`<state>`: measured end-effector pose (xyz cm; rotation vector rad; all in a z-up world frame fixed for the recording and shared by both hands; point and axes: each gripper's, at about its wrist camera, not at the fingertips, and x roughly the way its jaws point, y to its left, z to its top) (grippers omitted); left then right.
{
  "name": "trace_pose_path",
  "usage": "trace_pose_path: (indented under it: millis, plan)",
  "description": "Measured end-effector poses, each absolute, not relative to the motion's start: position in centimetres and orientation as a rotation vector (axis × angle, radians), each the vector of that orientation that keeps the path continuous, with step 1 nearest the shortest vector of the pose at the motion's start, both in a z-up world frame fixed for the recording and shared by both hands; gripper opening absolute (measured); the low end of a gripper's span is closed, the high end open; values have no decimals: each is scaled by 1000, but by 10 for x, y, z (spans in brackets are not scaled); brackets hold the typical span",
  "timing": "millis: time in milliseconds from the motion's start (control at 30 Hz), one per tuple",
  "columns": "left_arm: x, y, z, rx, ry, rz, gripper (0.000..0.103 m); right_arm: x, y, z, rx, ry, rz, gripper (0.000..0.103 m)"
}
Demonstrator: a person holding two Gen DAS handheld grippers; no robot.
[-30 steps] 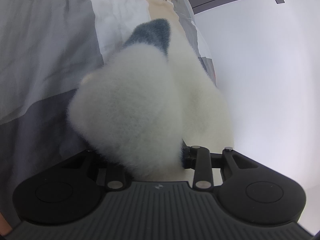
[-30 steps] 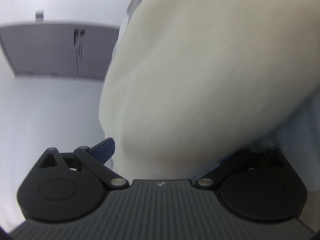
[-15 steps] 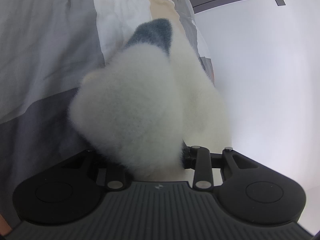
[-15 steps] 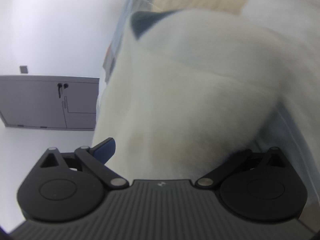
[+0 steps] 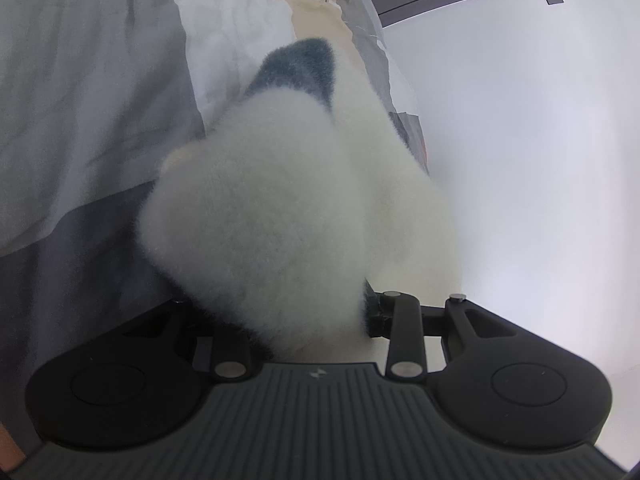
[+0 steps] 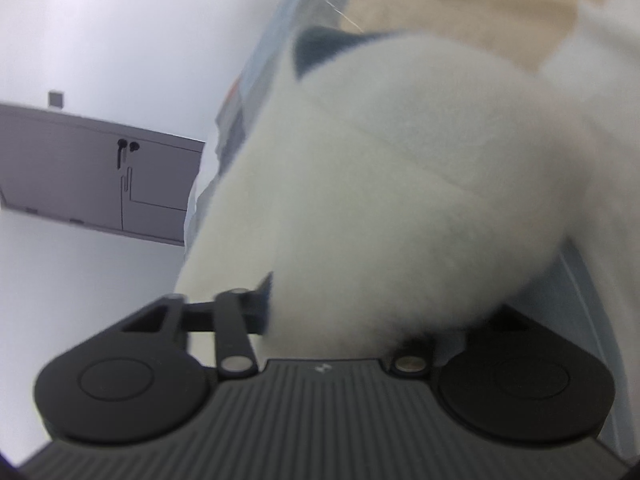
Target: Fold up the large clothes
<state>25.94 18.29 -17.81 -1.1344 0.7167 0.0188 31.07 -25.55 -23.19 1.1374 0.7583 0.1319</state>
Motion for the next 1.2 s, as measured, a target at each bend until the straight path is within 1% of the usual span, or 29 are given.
trace_pose_path:
  millis: [67, 133, 233, 400, 667, 800, 967, 1200]
  plan:
    - [255, 182, -173, -1122, 709, 12, 40, 306, -255, -220, 1083, 726, 159, 38]
    - [248, 181, -164, -1085, 694, -10, 40, 300, -256, -209, 1049, 693, 187, 36]
    - [233, 178, -152, -1049, 677, -11, 40, 291, -254, -195, 999, 664, 227, 36]
    - [207, 177, -139, -1073, 664, -26, 40, 281, -251, -170, 954, 647, 272, 36]
    - [182, 145, -94, -1041, 635, -124, 40, 257, -289, -118, 950, 558, 349, 36]
    - [191, 112, -60, -1000, 599, -185, 40, 245, -320, -90, 937, 489, 372, 36]
    - [222, 62, -20, -955, 576, -262, 40, 240, -369, -55, 961, 406, 351, 36]
    - [283, -16, 2, -917, 589, -360, 40, 255, -447, -20, 960, 321, 287, 36]
